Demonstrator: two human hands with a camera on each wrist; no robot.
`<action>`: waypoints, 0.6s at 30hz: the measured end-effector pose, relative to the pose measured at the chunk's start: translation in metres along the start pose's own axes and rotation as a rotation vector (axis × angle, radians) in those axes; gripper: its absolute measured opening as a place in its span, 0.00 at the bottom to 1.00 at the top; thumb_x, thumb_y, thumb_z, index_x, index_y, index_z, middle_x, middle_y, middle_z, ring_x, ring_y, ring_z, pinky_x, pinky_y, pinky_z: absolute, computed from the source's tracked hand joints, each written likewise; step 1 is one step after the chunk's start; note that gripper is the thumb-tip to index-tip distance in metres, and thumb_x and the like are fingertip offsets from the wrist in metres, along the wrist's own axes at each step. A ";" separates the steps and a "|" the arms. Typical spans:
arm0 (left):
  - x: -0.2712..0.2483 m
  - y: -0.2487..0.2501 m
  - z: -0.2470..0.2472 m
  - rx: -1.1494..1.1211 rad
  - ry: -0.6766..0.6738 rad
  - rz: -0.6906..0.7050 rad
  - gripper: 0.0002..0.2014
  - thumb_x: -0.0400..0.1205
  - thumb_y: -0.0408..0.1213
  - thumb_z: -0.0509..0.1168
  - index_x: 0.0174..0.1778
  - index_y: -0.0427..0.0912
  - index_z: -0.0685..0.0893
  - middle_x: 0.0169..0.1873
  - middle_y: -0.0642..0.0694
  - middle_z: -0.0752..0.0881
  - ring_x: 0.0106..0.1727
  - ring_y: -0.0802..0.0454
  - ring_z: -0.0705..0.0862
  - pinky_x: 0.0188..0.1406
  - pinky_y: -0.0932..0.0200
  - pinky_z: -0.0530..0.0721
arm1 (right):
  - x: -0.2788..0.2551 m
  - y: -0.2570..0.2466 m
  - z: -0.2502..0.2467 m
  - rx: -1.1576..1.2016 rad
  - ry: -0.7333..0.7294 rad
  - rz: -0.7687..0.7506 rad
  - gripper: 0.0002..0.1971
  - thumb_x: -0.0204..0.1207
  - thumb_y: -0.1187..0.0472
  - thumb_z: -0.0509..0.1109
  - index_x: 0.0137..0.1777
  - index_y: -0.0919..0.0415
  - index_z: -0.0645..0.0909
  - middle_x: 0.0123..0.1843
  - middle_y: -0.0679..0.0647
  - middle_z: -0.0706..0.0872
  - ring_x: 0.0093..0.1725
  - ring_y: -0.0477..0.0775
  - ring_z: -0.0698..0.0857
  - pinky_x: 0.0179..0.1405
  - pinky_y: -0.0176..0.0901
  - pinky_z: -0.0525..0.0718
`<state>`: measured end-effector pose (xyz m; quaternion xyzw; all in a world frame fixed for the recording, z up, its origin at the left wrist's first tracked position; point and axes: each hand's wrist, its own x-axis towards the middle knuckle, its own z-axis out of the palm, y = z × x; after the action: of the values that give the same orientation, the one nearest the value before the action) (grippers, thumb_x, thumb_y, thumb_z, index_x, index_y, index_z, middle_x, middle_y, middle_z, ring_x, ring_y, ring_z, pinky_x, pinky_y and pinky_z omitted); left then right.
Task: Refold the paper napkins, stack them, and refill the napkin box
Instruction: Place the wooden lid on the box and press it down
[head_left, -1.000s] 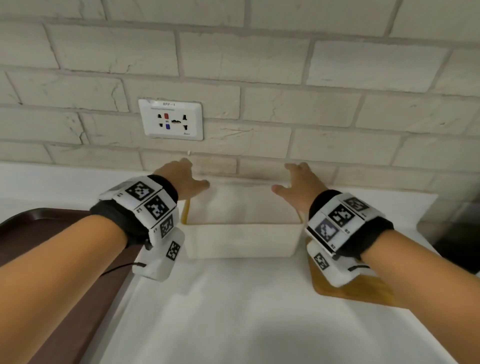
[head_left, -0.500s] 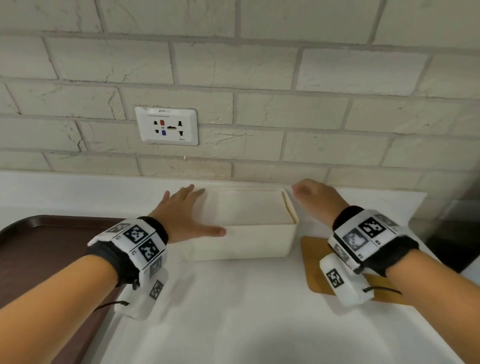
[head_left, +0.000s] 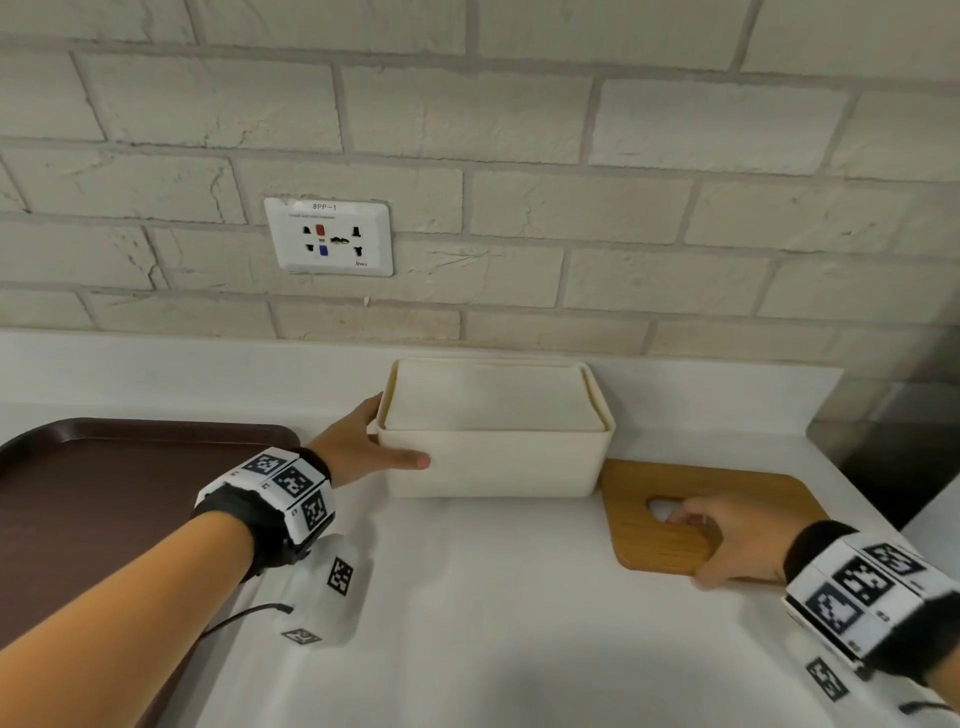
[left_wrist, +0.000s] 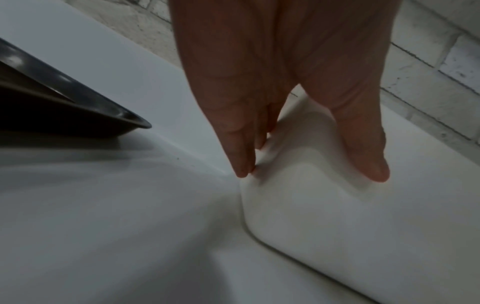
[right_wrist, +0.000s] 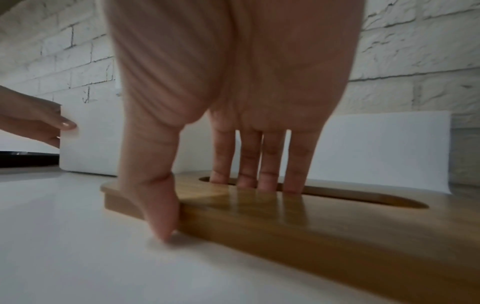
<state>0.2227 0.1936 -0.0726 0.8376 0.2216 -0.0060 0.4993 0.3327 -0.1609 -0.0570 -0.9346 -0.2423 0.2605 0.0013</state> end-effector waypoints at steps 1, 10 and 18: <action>0.000 0.001 0.002 -0.005 -0.008 0.008 0.62 0.43 0.60 0.82 0.76 0.52 0.66 0.64 0.53 0.82 0.64 0.52 0.82 0.70 0.46 0.77 | -0.002 0.004 -0.001 0.022 0.011 -0.005 0.34 0.67 0.55 0.77 0.73 0.48 0.69 0.70 0.46 0.74 0.66 0.47 0.75 0.55 0.31 0.71; -0.002 0.009 0.010 -0.047 0.001 0.065 0.47 0.68 0.36 0.78 0.80 0.53 0.59 0.68 0.53 0.75 0.63 0.51 0.78 0.68 0.55 0.76 | -0.030 0.011 -0.064 0.380 0.304 -0.072 0.46 0.27 0.25 0.77 0.54 0.32 0.76 0.51 0.48 0.82 0.52 0.51 0.81 0.50 0.41 0.76; 0.000 0.008 0.018 -0.067 -0.003 0.112 0.52 0.68 0.39 0.79 0.82 0.55 0.52 0.75 0.56 0.68 0.64 0.51 0.78 0.71 0.51 0.75 | 0.012 -0.081 -0.098 -0.109 0.312 -0.212 0.33 0.68 0.51 0.75 0.74 0.42 0.69 0.56 0.51 0.74 0.56 0.53 0.73 0.56 0.42 0.69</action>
<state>0.2295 0.1758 -0.0751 0.8315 0.1737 0.0279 0.5270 0.3526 -0.0715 0.0323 -0.9316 -0.3497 0.0976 0.0157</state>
